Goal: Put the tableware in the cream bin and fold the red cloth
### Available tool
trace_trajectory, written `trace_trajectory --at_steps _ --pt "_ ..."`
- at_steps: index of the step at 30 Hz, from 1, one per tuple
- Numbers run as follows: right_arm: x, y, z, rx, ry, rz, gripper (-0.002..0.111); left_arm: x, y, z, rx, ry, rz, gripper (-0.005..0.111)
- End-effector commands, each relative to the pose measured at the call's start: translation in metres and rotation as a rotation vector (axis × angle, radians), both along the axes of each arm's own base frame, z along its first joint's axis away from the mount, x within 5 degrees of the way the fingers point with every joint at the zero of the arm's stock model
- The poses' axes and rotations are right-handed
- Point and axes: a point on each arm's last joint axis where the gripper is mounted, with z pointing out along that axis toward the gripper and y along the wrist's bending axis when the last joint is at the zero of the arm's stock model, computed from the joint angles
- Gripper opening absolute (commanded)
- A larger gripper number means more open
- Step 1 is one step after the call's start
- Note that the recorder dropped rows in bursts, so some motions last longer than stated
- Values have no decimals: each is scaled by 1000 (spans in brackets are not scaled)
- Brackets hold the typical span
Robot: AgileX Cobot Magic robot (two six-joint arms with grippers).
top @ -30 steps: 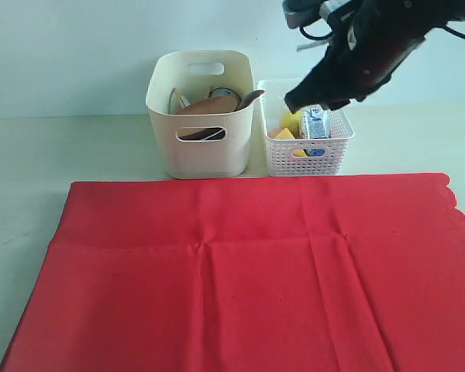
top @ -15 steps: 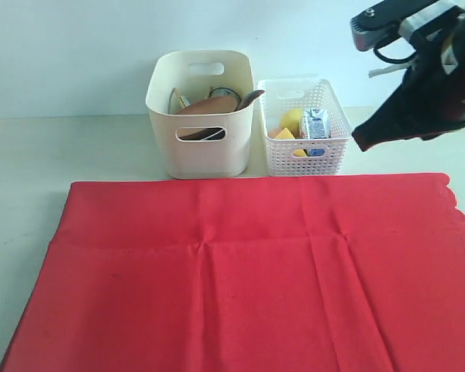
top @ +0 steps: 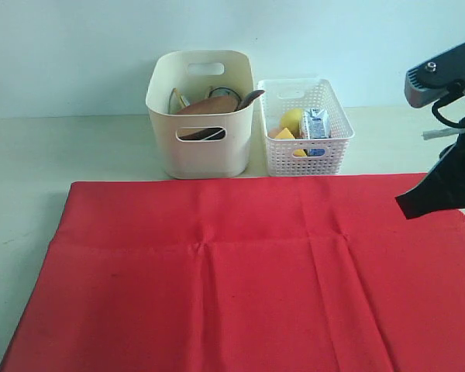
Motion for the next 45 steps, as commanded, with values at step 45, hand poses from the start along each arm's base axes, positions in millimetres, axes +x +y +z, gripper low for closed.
trace_trajectory --at_steps 45 --pt "-5 4 -2 90 20 -25 1 -1 -7 0 -2 -16 -141 0"
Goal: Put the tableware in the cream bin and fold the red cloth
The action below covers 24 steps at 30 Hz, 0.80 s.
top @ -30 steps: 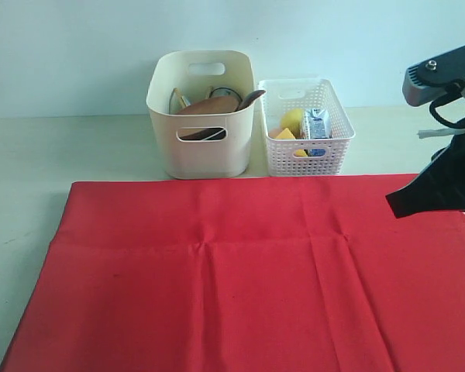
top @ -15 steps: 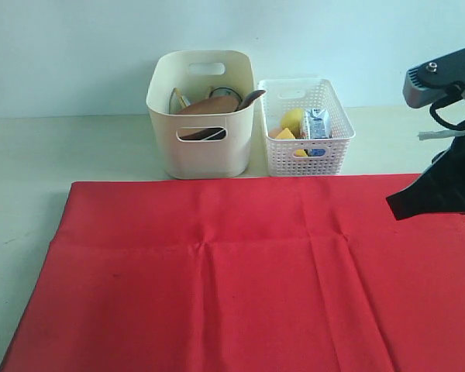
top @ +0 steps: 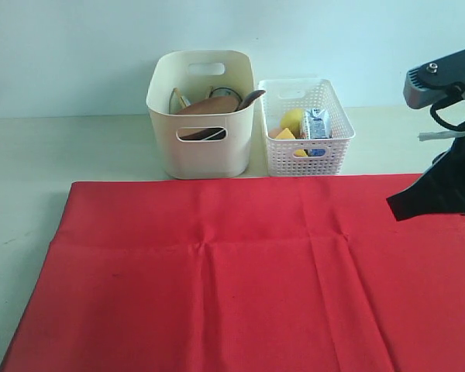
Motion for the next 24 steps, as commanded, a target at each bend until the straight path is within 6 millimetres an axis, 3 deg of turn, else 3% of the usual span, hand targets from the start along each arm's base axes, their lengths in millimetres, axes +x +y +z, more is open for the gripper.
trace_trajectory --at_steps 1,16,24 --pt "-1 0 1 10 -15 3 1 0 -1 0 -3 -16 -27 0" --pt "-2 -1 1 5 -6 0 1 -1 -2 -1 0 -2 -44 0" --pt "-2 0 1 7 -9 1 1 1 -3 32 -6 -46 -46 0"
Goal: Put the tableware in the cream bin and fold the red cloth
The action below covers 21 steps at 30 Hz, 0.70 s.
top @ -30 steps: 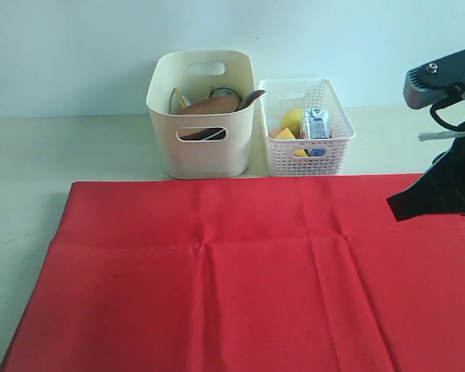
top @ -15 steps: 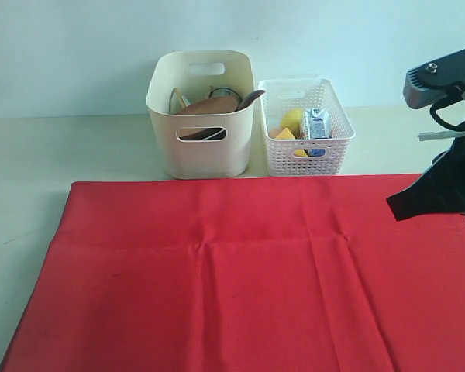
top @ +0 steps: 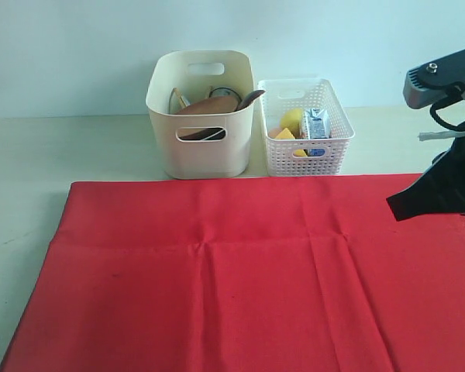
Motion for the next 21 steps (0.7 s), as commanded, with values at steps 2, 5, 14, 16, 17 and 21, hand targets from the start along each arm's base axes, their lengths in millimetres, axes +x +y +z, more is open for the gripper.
trace_trajectory --at_steps 2,5,14,16,17,21 --pt "-2 0 1 7 -9 1 1 3 -1 28 -3 -24 -6 0" --pt "-1 0 1 10 -13 1 1 7 -2 45 -6 -31 -5 0" --pt "-1 0 1 11 -15 2 1 19 -5 88 -7 -49 -16 0" --pt "-1 0 1 11 -15 2 1 20 -5 89 -8 -53 -22 0" --pt "-1 0 1 11 -15 2 1 20 -5 89 -8 -53 -22 0" --pt "-2 1 1 27 -3 -6 1 20 -5 87 -8 -40 -22 0"
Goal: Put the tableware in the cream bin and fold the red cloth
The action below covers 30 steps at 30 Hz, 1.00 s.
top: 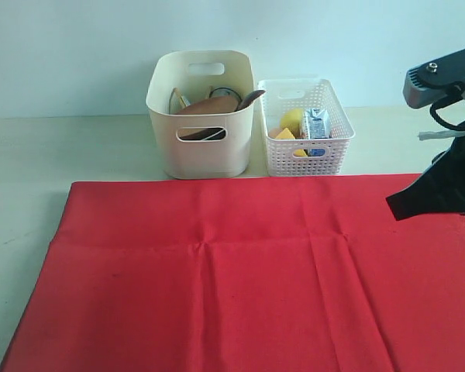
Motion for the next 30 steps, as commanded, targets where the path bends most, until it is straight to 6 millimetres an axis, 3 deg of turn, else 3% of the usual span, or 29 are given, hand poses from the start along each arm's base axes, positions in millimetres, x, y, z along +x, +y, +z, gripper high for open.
trace_trajectory --at_steps 1,30 --pt "-3 1 1 29 2 -1 1 1 -1 1 -2 1 -8 0" --pt "-4 4 0 50 16 23 1 1 -1 1 -3 -7 -7 0"
